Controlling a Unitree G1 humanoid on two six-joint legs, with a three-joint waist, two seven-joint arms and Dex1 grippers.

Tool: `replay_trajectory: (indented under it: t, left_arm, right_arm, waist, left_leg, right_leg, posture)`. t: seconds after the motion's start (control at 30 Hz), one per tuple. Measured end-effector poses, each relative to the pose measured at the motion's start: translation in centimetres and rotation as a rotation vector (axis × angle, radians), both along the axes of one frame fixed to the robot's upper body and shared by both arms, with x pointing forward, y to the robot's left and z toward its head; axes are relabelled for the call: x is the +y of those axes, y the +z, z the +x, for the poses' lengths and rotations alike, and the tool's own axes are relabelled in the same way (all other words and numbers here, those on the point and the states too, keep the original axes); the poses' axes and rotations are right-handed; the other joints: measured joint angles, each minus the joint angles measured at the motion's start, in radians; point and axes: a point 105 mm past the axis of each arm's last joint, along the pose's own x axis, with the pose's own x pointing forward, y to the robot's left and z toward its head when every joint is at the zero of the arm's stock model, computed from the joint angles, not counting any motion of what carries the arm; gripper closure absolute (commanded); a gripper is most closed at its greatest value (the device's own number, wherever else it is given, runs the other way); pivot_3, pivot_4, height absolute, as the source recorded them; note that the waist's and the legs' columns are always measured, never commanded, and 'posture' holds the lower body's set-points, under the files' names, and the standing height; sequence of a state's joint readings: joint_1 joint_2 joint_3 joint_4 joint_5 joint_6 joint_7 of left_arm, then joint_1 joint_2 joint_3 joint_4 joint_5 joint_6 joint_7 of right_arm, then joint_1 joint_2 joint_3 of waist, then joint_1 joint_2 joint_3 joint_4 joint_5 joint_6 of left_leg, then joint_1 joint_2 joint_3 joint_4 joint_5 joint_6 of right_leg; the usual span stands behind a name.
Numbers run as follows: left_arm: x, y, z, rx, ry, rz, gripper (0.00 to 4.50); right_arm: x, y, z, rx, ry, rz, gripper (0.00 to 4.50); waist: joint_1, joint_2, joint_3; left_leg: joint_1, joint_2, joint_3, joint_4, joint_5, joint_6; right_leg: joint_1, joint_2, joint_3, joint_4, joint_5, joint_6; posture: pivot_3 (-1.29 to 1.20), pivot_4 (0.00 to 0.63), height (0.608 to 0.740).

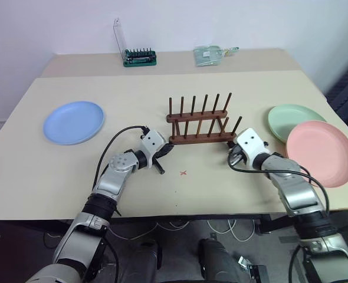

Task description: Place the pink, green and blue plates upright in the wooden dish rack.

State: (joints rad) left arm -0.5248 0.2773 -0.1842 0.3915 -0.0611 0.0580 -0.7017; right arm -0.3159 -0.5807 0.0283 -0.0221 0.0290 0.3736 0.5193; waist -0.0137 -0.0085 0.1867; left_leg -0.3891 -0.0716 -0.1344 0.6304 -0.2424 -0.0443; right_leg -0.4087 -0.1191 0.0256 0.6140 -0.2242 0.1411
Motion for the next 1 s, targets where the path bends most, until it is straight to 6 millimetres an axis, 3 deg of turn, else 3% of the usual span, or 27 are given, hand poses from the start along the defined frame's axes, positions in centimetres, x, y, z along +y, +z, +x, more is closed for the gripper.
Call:
replay_trajectory:
  t: [0.13, 0.23, 0.37, 0.57, 0.67, 0.83, 0.87, 1.0]
  left_arm:
    - [-0.7, -0.6, -4.7, 0.073, -0.185, -0.094, 4.5]
    - [-2.2, 0.7, -6.8, 0.083, -0.324, -0.129, 4.5]
    - [-4.0, 1.6, -8.5, 0.104, -0.443, -0.154, 4.5]
    - [-6.0, 3.0, -8.5, 0.08, -0.519, -0.156, 4.5]
    - [-5.8, 2.9, -8.5, 0.079, -0.523, -0.148, 4.5]
    - [-5.6, 2.5, -8.4, 0.093, -0.51, -0.145, 4.5]
    - [-5.5, 2.4, -8.4, 0.095, -0.507, -0.145, 4.5]
    - [-5.5, 2.4, -8.3, 0.094, -0.497, -0.148, 4.5]
  right_arm:
    - [-2.8, 3.7, -4.2, -0.035, 0.003, 0.029, 2.26]
    - [-5.3, 5.2, -5.5, -0.056, -0.091, -0.011, 0.72]
    - [-7.1, 3.9, -6.9, 0.012, -0.171, -0.032, 0.72]
    - [-8.4, 0.1, -7.2, 0.092, -0.325, -0.079, 0.72]
    - [-9.8, -1.0, -6.8, 0.103, -0.408, -0.126, 1.5]
    - [-10.6, -1.6, -6.5, 0.102, -0.449, -0.174, 4.13]
    - [-10.6, -1.3, -6.4, 0.086, -0.452, -0.182, 4.47]
    - [-11.0, -0.9, -6.5, 0.065, -0.467, -0.221, 4.47]
  waist:
    - [0.002, 0.0, 0.0]
    - [0.004, 0.0, 0.001]
    - [0.003, 0.0, 0.0]
    - [0.002, 0.0, 0.0]
    - [0.003, 0.001, 0.0]
    - [0.004, 0.0, 0.0]
    - [0.003, 0.0, 0.0]
    - [0.003, 0.0, 0.0]
  left_leg:
    - [-0.002, 0.0, -0.001, -0.001, -0.001, 0.001]
    - [-0.002, 0.0, 0.0, 0.001, -0.001, 0.001]
    - [0.0, 0.001, 0.001, 0.001, -0.001, 0.001]
    - [0.0, 0.001, 0.001, 0.001, -0.001, 0.001]
    - [-0.001, 0.001, 0.001, 0.001, -0.001, 0.001]
    - [-0.001, 0.001, 0.001, 0.001, -0.001, 0.001]
    - [-0.001, 0.001, 0.001, 0.001, -0.001, 0.001]
    - [-0.001, 0.001, 0.001, 0.001, -0.001, 0.001]
  right_leg:
    - [-0.002, 0.0, 0.0, 0.0, -0.001, 0.0]
    - [0.0, 0.0, 0.0, -0.001, -0.001, 0.0]
    - [0.002, 0.0, 0.0, -0.002, -0.002, -0.001]
    - [0.001, 0.0, 0.0, -0.002, -0.001, 0.0]
    - [0.001, 0.0, 0.0, -0.002, -0.001, 0.0]
    - [0.001, 0.0, 0.0, -0.002, -0.001, 0.0]
    - [0.001, 0.0, 0.0, -0.002, -0.001, 0.0]
    - [0.001, 0.0, 0.0, -0.002, -0.001, 0.0]
  posture:
    - [0.0, 0.15, 0.74]
    - [0.0, 0.15, 0.74]
    - [0.0, 0.15, 0.74]
    - [0.0, 0.15, 0.74]
    - [0.0, 0.15, 0.74]
    - [0.0, 0.15, 0.74]
    - [0.0, 0.15, 0.74]
    - [0.0, 0.15, 0.74]
